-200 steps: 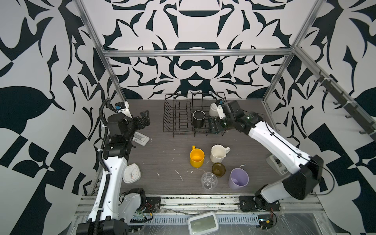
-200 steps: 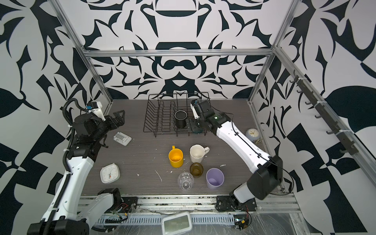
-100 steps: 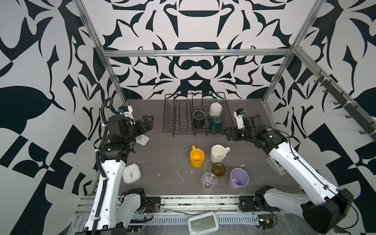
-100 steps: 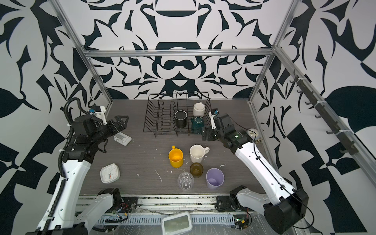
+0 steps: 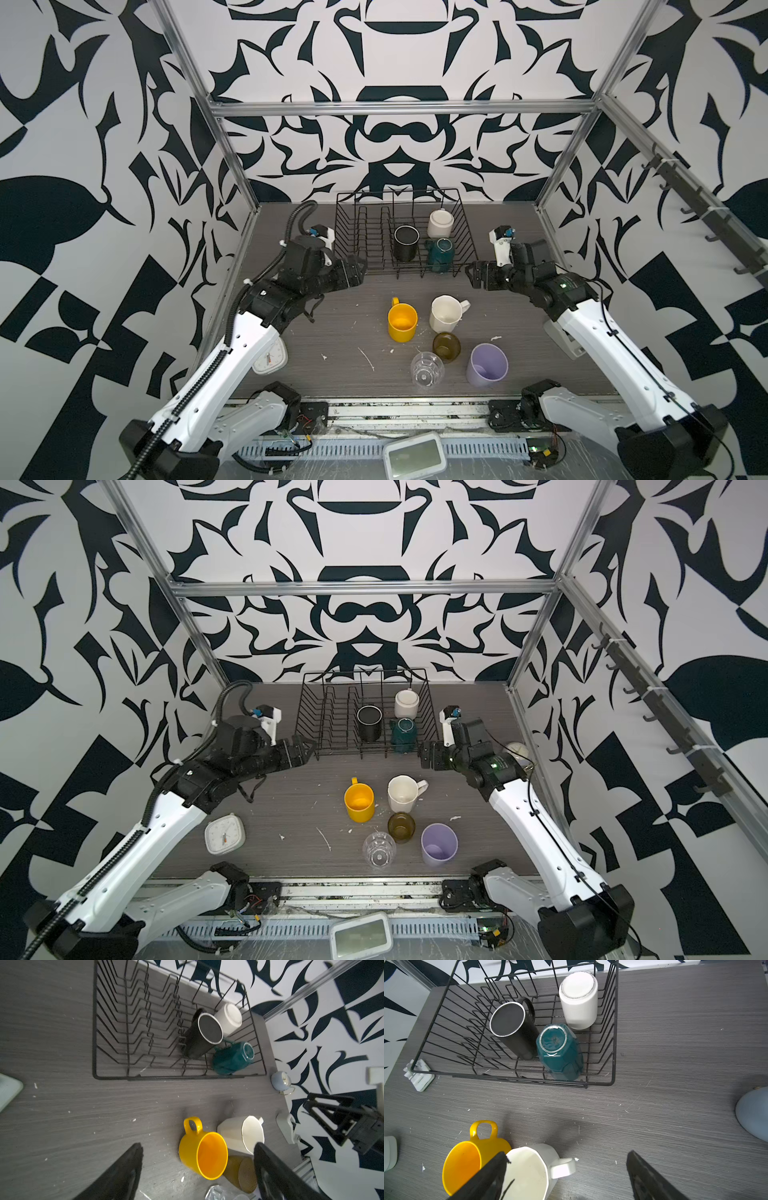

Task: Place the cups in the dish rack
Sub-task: 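Move the right gripper toward the white mug while the left arm swings forward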

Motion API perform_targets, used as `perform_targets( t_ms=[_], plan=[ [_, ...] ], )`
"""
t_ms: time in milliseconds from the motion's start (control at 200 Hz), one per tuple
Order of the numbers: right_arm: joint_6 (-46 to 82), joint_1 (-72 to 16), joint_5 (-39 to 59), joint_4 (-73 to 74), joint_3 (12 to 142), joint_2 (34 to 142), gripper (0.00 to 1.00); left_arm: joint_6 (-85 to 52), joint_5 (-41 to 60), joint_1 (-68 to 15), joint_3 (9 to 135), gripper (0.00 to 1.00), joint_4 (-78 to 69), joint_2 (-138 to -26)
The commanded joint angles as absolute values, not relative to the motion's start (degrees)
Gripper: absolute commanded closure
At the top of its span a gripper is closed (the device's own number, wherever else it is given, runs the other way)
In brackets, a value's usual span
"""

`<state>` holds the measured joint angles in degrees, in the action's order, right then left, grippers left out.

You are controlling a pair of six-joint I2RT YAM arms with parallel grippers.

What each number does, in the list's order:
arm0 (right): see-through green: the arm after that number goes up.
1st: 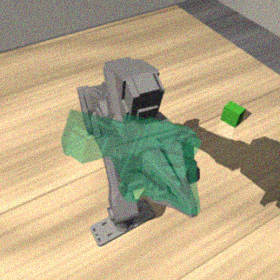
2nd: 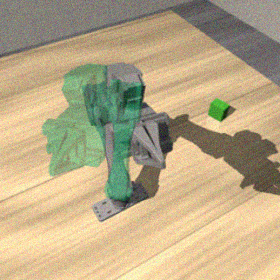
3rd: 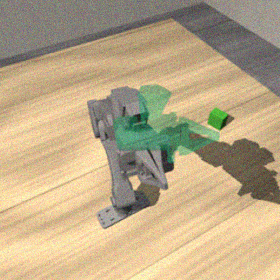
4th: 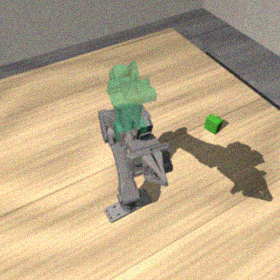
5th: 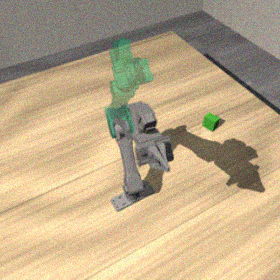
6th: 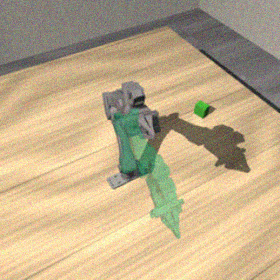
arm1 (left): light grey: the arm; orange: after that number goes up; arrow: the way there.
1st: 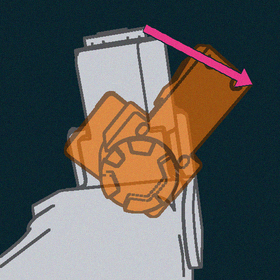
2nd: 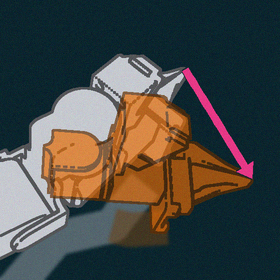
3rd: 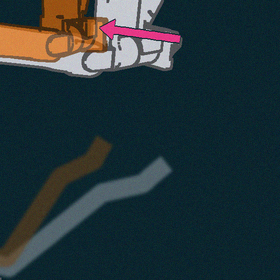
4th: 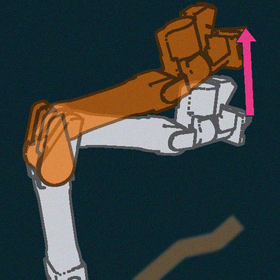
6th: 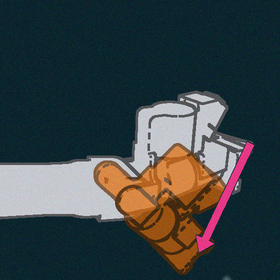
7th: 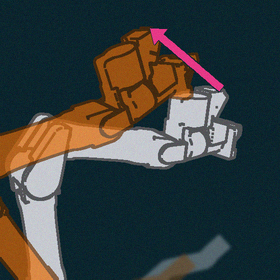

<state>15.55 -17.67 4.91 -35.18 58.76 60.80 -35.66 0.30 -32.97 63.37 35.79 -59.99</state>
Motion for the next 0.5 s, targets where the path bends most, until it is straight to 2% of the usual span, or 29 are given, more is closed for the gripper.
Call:
perform_targets(
  t_ms=[0, 35, 245, 495],
  plan=[
    [15.16, -16.79, 6.63, -33.18, 57.97, 59.62, 0.08, -37.27, -7.18, -39.31, 67.48, 0.14, 41.42, -63.03],
    [15.17, -16.62, 6.74, -33.15, 57.85, 59.56, 0.08, -37.31, -8.38, -41.46, 68.44, 0.18, 42.19, -64.29],
    [15.07, -15.93, 7.72, -33.28, 57.18, 58.97, 0.08, -37.64, -12.74, -51.32, 73.69, 0.26, 44.21, -72.08],
    [14.87, -15.55, 7.34, -34.77, 56.18, 56.52, 0.08, -37.44, -13.07, -57.3, 79.71, 0.28, 45.35, -80.93]
  ],
)
